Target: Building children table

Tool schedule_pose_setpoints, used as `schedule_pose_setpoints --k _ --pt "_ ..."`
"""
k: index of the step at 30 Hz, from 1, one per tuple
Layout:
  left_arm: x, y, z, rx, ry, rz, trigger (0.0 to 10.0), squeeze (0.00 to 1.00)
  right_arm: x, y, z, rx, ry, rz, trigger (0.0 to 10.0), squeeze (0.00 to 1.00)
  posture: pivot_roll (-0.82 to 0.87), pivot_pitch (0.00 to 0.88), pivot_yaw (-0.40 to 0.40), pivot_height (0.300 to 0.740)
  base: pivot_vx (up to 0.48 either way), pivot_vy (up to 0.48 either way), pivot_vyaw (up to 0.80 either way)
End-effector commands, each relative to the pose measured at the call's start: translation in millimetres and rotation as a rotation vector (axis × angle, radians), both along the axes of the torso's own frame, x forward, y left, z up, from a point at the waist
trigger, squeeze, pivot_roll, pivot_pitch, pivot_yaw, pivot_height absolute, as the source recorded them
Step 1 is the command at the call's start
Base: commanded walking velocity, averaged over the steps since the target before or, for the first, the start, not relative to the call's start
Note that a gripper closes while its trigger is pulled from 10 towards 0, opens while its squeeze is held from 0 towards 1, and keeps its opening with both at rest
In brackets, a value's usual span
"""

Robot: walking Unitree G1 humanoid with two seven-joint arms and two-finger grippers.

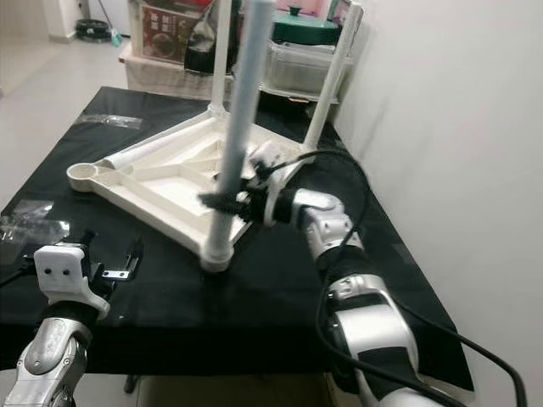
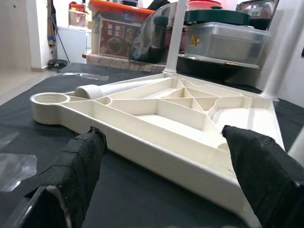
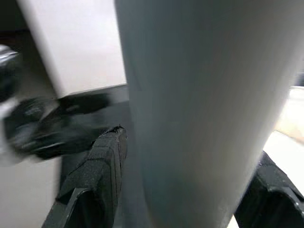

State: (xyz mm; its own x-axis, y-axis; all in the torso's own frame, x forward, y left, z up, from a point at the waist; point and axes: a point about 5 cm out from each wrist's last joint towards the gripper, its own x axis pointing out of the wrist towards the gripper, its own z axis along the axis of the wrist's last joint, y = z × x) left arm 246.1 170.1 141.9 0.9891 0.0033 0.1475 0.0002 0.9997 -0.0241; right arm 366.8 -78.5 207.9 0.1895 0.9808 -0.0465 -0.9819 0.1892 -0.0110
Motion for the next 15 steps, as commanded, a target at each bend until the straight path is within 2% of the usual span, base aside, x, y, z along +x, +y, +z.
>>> schedule_pose_setpoints --k 1,4,8,9,10,11,12,13,14,15 --pt "-0.2 -1.5 -2.0 0.002 0.005 -0.005 10.0 0.0 -9.9 10.7 -12.9 -0.023 0.023 0.113 10.0 0.0 0.14 0.0 -0.214 0.74 0.0 0.0 0.0" --pt "-0.6 -1.1 -2.7 0.002 0.009 -0.008 10.0 0.0 -14.6 24.9 -16.8 0.029 0.037 0.136 10.0 0.0 0.14 0.0 -0.207 0.74 0.0 0.0 0.0" --pt "-0.4 -2.5 -3.6 0.0 0.012 -0.016 10.0 0.0 -13.8 31.8 -20.9 0.073 0.052 0.098 10.0 0.0 0.13 0.0 -0.199 0.74 0.0 0.0 0.0" --pt "-0.3 -3.1 -3.8 0.0 0.013 -0.019 10.0 0.0 -12.8 33.4 -22.0 0.096 0.064 0.076 8.3 0.0 0.13 0.0 -0.199 0.74 0.0 0.0 0.0" --pt "-0.2 -3.3 -3.9 0.0 0.014 -0.02 10.0 0.0 -10.8 32.2 -22.0 0.136 0.08 0.037 0.0 0.0 0.13 0.0 -0.199 0.74 0.0 0.0 0.0" --pt "-0.1 -3.3 -3.9 0.0 0.014 -0.02 10.0 0.0 -9.4 31.0 -21.8 0.164 0.092 0.013 0.0 0.0 0.13 0.0 -0.199 0.74 0.0 0.0 0.0" --pt "-0.4 -2.8 -3.9 0.0 0.014 -0.019 10.0 0.0 -5.2 26.7 -22.2 0.189 0.095 -0.062 0.0 0.0 0.12 0.0 -0.202 0.74 0.0 0.0 0.0" --pt "-0.4 -2.8 -3.9 0.0 0.014 -0.019 10.0 0.0 -5.2 26.7 -22.2 0.189 0.095 -0.062 0.0 0.0 0.12 0.0 -0.202 0.74 0.0 0.0 0.0" --pt "-0.6 -2.2 -3.9 0.0 0.014 -0.017 10.0 0.0 -0.8 21.6 -23.4 0.19 0.085 -0.148 0.0 0.0 0.12 0.0 -0.202 0.74 0.0 0.0 0.0" --pt "-1.2 -1.2 -4.0 0.0 0.014 -0.013 10.0 0.0 6.8 12.9 -25.9 0.154 0.055 -0.316 0.0 0.0 0.12 0.0 -0.204 0.74 0.0 0.0 0.0"
